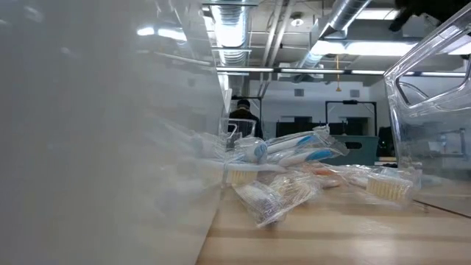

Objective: Pick & Place Toothbrushes
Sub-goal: Put the purple toothbrush into the green bin

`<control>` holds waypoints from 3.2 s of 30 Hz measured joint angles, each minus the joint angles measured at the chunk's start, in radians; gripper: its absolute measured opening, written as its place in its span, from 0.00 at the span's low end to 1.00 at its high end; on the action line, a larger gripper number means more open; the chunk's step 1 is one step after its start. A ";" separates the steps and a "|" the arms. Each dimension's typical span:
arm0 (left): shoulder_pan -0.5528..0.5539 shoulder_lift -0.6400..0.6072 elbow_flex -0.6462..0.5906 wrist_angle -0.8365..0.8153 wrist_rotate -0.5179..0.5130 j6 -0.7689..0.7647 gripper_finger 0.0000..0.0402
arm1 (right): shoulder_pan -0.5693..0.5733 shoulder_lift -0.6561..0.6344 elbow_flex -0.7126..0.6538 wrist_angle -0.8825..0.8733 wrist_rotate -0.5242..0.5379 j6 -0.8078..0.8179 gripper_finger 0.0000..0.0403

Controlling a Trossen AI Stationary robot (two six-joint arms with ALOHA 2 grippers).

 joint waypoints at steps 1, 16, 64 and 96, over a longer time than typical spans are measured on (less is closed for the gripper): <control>0.000 0.000 0.000 -0.023 -0.021 -0.001 0.01 | 0.000 0.044 0.033 -0.036 0.000 0.000 0.00; 0.051 0.188 0.318 -0.881 -0.058 -0.025 0.01 | 0.020 0.607 0.481 -0.659 0.019 0.185 0.00; -0.039 0.949 0.783 -1.350 -0.316 0.131 0.47 | 0.004 0.591 0.496 -0.868 0.024 0.230 0.00; -0.028 1.106 0.918 -1.440 -0.300 0.083 0.41 | -0.042 0.592 0.496 -0.902 0.026 0.237 0.00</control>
